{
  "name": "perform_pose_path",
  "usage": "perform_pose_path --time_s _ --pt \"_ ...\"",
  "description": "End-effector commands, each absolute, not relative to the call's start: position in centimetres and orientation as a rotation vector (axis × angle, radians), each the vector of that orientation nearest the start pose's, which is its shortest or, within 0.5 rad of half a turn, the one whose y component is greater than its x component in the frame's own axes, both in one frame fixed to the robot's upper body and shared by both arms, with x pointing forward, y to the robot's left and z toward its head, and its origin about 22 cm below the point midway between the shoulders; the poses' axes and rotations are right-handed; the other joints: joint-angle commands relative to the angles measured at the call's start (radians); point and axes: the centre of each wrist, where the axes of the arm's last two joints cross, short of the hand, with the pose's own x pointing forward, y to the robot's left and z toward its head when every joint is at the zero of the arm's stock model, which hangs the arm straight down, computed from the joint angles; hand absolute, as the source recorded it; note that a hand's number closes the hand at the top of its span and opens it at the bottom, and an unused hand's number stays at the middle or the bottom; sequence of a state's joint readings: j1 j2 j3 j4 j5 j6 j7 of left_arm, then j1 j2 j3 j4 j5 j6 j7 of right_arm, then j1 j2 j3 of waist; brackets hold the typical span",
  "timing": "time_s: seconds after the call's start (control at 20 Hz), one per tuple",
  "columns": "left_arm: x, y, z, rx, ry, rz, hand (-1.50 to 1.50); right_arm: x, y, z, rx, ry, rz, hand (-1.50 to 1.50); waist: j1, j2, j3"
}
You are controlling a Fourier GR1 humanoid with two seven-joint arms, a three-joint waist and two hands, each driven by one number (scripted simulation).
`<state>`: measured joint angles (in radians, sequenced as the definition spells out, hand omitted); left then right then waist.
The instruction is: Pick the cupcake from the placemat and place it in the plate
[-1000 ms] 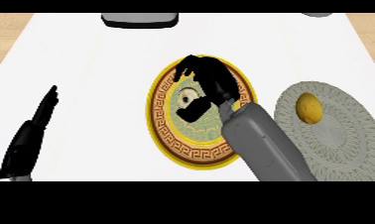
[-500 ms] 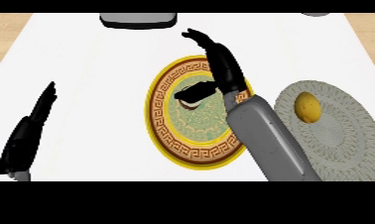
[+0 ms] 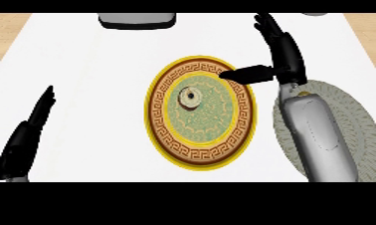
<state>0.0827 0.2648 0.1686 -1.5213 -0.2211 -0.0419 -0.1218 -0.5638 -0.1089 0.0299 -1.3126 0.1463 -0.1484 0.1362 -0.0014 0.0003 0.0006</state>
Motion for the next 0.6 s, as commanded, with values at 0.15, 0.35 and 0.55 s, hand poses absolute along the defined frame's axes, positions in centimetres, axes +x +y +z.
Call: perform_pose_path --time_s 0.15,0.35,0.55 --pt "21.9 34.0 -0.5 0.483 -1.510 -0.287 0.00 35.2 -29.4 8.6 -0.106 -1.855 0.139 -1.50 0.001 0.002 0.000" --pt "20.8 34.5 -1.2 0.484 -1.541 -0.308 0.00 36.1 -32.9 6.4 -0.131 -1.869 0.162 -1.50 0.013 0.003 0.000" --pt "23.1 30.6 0.7 0.462 -1.517 -0.297 0.00 35.5 -36.6 6.6 -0.126 -1.849 0.221 -1.50 0.007 0.002 0.000"
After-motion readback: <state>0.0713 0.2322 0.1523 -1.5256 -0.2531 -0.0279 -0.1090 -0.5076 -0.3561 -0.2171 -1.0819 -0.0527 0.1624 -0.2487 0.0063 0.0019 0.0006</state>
